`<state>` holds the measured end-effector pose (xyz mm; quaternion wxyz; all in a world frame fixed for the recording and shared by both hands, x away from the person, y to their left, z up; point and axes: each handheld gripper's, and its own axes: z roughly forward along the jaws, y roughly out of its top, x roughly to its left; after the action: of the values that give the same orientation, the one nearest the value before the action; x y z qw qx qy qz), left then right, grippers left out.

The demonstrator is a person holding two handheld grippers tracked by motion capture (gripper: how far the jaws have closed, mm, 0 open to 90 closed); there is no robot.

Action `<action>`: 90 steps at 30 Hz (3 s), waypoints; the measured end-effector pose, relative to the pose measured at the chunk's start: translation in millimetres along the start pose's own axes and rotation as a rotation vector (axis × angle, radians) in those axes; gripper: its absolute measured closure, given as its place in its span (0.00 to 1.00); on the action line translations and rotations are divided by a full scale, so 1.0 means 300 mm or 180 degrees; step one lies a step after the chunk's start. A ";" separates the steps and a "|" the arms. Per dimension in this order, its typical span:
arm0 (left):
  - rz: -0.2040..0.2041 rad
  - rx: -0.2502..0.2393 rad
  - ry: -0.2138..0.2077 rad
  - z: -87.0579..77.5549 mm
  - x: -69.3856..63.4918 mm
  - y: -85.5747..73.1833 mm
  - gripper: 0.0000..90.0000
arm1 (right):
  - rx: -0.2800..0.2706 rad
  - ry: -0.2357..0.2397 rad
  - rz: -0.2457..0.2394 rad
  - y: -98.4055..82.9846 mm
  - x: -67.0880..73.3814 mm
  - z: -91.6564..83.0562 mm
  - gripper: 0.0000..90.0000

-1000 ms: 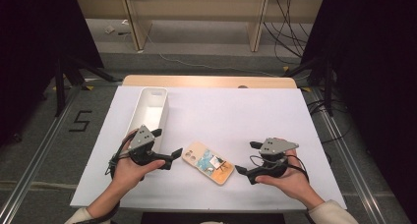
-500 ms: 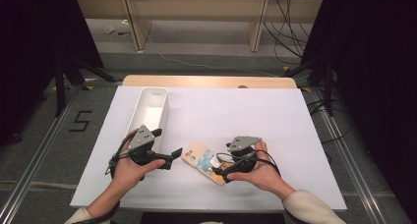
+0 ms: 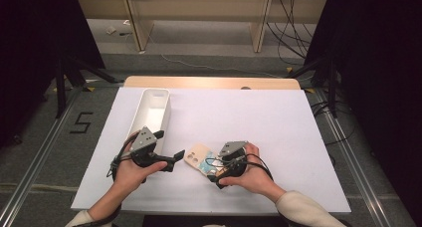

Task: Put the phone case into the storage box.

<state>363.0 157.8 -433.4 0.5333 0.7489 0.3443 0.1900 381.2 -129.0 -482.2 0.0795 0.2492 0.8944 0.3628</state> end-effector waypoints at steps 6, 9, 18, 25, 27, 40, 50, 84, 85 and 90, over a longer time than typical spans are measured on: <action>-0.0007 -0.0006 0.0002 -0.001 0.000 0.000 0.00 | 0.0071 -0.0018 -0.0013 0.000 0.006 0.012 0.01; -0.0003 -0.0001 0.0002 0.000 0.000 0.000 0.00 | 0.0109 -0.0014 -0.0020 0.000 0.011 0.018 0.01; -0.0005 -0.0003 -0.0002 0.000 0.000 0.000 0.00 | 0.0223 -0.0061 -0.0104 0.004 0.019 0.028 0.01; -0.0007 -0.0004 -0.0004 0.001 0.001 -0.001 0.00 | 0.0297 -0.0102 -0.0143 0.007 0.024 0.039 0.01; -0.0009 -0.0003 -0.0005 0.001 0.001 -0.001 0.00 | 0.0313 -0.0106 -0.0130 0.007 0.026 0.040 0.01; -0.0009 -0.0003 -0.0007 0.001 0.001 -0.001 0.00 | 0.0388 -0.0137 -0.0149 0.011 0.026 0.050 0.02; -0.0007 -0.0001 -0.0009 0.002 0.001 -0.001 0.00 | 0.0448 -0.0132 -0.0116 0.017 0.024 0.054 0.02; -0.0005 0.0003 -0.0013 0.002 0.002 -0.002 0.00 | 0.0516 -0.0134 -0.0021 0.027 0.028 0.047 0.10; -0.0003 0.0004 -0.0012 0.002 0.002 -0.002 0.00 | 0.0516 -0.0134 -0.0019 0.027 0.028 0.047 0.10; -0.0007 0.0002 -0.0011 0.002 0.002 -0.002 0.00 | 0.0519 -0.0147 -0.0014 0.027 0.029 0.047 0.10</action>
<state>363.6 158.0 -434.2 0.5339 0.7490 0.3443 0.1881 381.5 -111.1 -486.3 0.0802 0.2612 0.9195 0.2828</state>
